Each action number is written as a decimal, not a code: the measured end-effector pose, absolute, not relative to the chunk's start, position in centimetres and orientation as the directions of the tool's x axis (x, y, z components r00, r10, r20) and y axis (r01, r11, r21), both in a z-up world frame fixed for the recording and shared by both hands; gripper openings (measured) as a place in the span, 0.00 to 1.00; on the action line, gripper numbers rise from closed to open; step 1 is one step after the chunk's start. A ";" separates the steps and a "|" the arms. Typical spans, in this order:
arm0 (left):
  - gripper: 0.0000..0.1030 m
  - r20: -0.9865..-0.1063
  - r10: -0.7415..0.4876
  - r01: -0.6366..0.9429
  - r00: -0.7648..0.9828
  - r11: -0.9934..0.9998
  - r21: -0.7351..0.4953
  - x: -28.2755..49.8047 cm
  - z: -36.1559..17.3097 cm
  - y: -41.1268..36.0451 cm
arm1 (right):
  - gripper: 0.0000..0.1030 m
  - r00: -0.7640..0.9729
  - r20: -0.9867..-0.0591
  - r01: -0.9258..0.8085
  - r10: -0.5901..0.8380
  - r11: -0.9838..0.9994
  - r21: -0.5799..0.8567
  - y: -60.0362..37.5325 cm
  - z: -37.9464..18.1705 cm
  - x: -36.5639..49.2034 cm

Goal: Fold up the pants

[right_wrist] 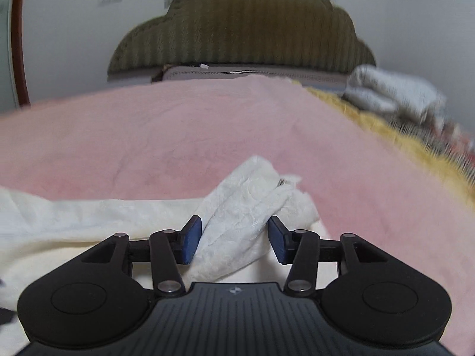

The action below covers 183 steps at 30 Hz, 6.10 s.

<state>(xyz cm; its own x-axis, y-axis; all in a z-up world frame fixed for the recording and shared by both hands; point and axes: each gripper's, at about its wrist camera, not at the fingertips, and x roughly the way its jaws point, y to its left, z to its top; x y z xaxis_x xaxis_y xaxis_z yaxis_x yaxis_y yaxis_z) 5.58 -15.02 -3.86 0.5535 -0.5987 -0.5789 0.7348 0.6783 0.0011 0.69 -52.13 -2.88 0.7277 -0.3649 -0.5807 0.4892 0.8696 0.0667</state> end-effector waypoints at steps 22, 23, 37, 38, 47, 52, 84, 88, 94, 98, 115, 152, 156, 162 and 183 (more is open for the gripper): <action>0.13 -0.540 -0.532 0.742 0.652 0.596 0.308 3.0 -5.0 -18.3 | 0.78 0.714 -0.538 0.368 -0.448 0.894 -0.256 -45.5 -2.8 4.5; 0.15 -0.541 -0.534 0.742 0.650 0.599 0.301 3.2 -5.0 -18.2 | 0.78 0.684 -0.534 0.396 -0.497 0.868 -0.300 -45.6 -3.3 4.4; 0.14 -0.540 -0.540 0.739 0.646 0.621 0.263 3.7 -4.7 -17.8 | 0.78 0.894 -0.411 0.445 -0.181 0.472 0.761 -58.4 -4.7 -12.0; 0.14 -0.539 -0.538 0.737 0.647 0.622 0.264 3.7 -4.7 -17.8 | 0.78 0.904 -0.405 0.423 -0.139 0.433 0.796 -58.4 -5.2 -11.8; 0.13 -0.542 -0.528 0.722 0.654 0.649 0.239 4.1 -4.1 -18.1 | 0.79 0.912 -0.410 0.381 -0.004 0.375 0.845 -57.5 -6.8 -8.1; 0.14 -0.547 -0.535 0.722 0.644 0.662 0.202 4.5 -3.6 -17.7 | 0.60 0.894 -0.404 0.447 -0.193 0.448 0.774 -59.2 -6.1 -6.5; 0.46 -0.563 -0.664 0.850 0.492 0.507 0.145 1.9 -1.5 -15.1 | 0.25 0.745 -0.514 0.580 -0.426 0.794 0.182 -57.5 -0.1 -7.9; 0.49 -0.524 -0.646 0.791 0.556 0.604 0.094 3.9 -0.3 -14.9 | 0.26 0.694 -0.669 0.374 -0.266 0.927 0.019 -56.3 -1.7 0.0; 0.49 -0.653 -0.519 0.758 0.552 0.638 0.134 6.5 -2.8 -15.9 | 0.26 0.672 -0.678 0.421 -0.297 0.907 0.020 -58.0 -3.3 4.4; 0.50 -0.608 -0.530 0.743 0.591 0.650 0.156 5.8 -2.7 -15.3 | 0.28 0.711 -0.635 0.381 -0.302 0.925 -0.014 -55.0 -1.8 1.3; 0.62 -0.576 -0.566 0.758 0.590 0.634 0.154 4.5 -4.2 -16.2 | 0.73 0.760 -0.642 0.144 -0.100 0.989 0.016 -46.8 -3.6 -6.4; 0.78 -0.542 -0.763 0.576 0.352 0.633 -0.517 12.0 -2.6 -12.9 | 0.12 0.842 -0.437 0.476 -0.317 0.817 0.326 -55.4 -3.7 -3.3; 0.78 -0.433 -0.873 0.421 0.225 0.488 -0.765 14.8 -2.5 -12.6 | 0.12 0.859 -0.398 0.368 -0.322 0.929 0.041 -49.3 -1.6 -1.1; 0.82 -0.253 -0.957 0.231 0.141 0.280 -0.932 16.3 -3.3 -13.7 | 0.11 0.892 -0.384 0.194 -0.239 0.969 -0.153 -41.6 -1.7 0.8; 0.05 -0.527 -0.688 0.550 0.498 0.721 -0.422 16.6 1.2 -11.5 | 0.12 0.899 -0.435 -0.078 -0.042 0.964 -0.255 -30.5 -1.8 3.2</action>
<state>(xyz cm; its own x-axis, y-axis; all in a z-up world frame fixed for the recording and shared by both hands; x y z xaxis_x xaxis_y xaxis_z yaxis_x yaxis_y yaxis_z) 16.55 -11.53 1.21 0.4980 -0.6883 -0.5274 0.5496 0.7210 -0.4220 3.22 -30.47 -1.79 0.8994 -0.0420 -0.4350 -0.0783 0.9638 -0.2550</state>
